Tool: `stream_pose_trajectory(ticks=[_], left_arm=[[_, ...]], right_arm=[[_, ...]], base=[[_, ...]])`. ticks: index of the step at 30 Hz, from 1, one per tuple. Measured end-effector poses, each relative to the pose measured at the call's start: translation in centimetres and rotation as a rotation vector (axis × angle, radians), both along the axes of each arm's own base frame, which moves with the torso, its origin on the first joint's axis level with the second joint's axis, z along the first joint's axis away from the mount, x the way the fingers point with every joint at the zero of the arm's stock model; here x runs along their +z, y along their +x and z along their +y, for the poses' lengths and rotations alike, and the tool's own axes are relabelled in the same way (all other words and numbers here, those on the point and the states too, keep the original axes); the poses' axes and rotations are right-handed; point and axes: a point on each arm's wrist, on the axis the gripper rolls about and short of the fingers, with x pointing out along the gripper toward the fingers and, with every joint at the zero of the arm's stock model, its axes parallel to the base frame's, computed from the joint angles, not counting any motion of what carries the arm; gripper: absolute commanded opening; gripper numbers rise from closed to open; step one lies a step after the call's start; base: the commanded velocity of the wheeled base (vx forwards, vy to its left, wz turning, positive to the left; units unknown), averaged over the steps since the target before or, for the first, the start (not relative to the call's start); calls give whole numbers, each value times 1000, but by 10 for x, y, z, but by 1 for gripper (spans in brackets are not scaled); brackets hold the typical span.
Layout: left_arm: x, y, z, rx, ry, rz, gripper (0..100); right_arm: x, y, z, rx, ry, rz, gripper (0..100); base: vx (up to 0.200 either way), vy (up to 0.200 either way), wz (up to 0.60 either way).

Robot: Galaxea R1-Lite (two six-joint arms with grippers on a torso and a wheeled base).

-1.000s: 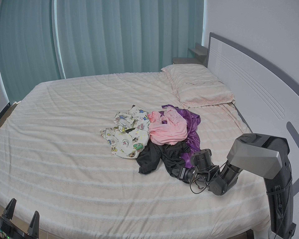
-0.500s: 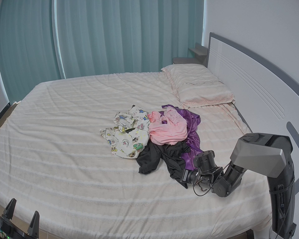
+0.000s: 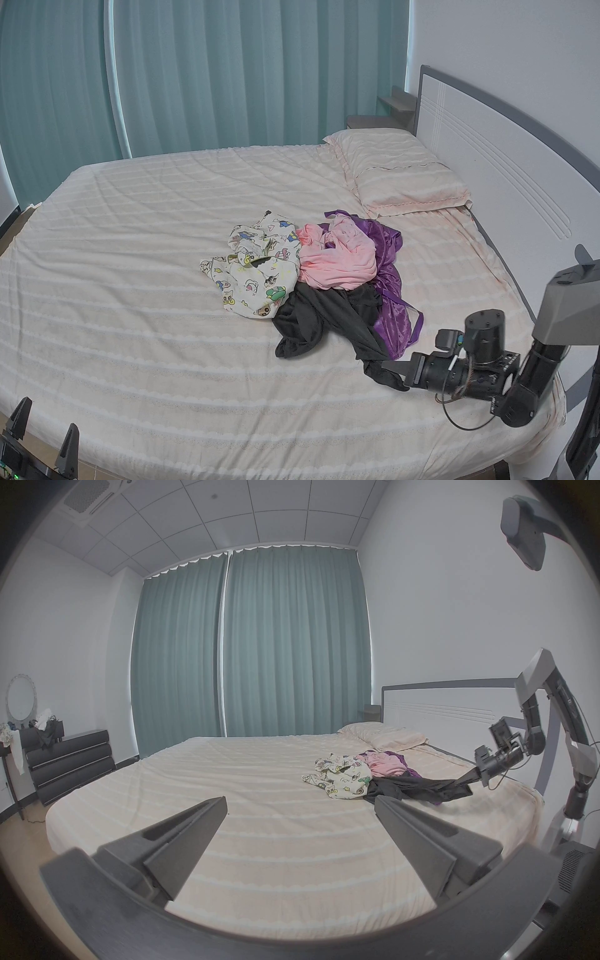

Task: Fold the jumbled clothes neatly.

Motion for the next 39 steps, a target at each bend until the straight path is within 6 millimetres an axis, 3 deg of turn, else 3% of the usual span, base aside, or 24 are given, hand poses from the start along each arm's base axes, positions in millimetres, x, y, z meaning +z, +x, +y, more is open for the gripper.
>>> stream_pose_trajectory(ticks=[5,11,17,28,39], left_arm=[[18,-4,-1,-33,-59,-80,100],[69,-11,-5,-264,-110,-145,100],[88,15,-11,-523,-125,27,100],[79,92,-29,-758,-71,430,100],[51,165,-102,-767,74,544,100]], right_arm=[[21,-30,-17,63,80,-66,0],[39,-53,-31,123,139,-103,0],[61,-67,-43,154,216,-160,0],[100,-88,-59,198,355,-267,0],[107,-98,-57,254,385,-273,0]], base=[[0,0,0],[0,0,0],[0,0,0],[0,0,0],[0,0,0]])
